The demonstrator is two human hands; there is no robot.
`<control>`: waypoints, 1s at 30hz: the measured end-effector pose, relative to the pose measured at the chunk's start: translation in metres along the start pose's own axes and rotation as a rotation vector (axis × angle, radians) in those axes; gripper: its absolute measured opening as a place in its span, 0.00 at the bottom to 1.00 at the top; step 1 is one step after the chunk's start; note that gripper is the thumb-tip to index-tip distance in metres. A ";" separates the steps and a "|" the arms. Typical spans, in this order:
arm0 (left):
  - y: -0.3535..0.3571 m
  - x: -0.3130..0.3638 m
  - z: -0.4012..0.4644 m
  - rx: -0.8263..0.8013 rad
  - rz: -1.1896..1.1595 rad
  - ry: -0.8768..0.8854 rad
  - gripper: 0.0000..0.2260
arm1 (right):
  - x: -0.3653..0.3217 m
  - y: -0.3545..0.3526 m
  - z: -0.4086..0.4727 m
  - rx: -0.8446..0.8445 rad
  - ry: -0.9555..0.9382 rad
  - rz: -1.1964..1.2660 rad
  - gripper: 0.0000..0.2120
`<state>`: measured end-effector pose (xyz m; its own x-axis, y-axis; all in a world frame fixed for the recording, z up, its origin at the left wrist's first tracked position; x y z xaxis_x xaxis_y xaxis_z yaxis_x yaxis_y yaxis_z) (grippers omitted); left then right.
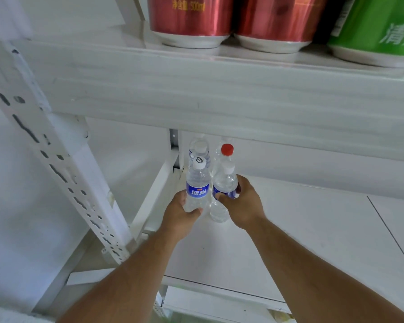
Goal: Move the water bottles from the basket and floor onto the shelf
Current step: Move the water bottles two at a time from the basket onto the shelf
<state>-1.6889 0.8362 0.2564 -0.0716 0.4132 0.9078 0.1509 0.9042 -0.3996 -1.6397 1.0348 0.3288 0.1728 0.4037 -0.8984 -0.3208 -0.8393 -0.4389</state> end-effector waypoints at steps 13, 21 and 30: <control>-0.016 0.008 -0.074 -0.114 0.301 0.033 0.33 | 0.017 -0.010 -0.061 0.003 0.217 -0.222 0.40; -0.008 0.018 -0.131 -0.211 0.641 0.202 0.32 | 0.033 0.002 -0.150 -0.079 0.205 -0.427 0.39; -0.006 0.007 -0.223 -0.239 0.898 0.229 0.28 | 0.035 0.024 -0.243 -0.333 -0.225 -0.937 0.38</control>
<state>-1.4704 0.8096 0.2935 0.3593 0.8877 0.2878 0.2548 0.2033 -0.9454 -1.4151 0.9407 0.2903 0.0312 0.9808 -0.1927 0.1354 -0.1952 -0.9714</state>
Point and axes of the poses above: each hand's wrist, its own z-axis towards the middle knuckle, its own y-axis out of the palm, x = y × z, the point moved 10 cm from there along z, towards the middle knuckle, and after that the axes turned 1 degree about z, right-handed, at the moved point
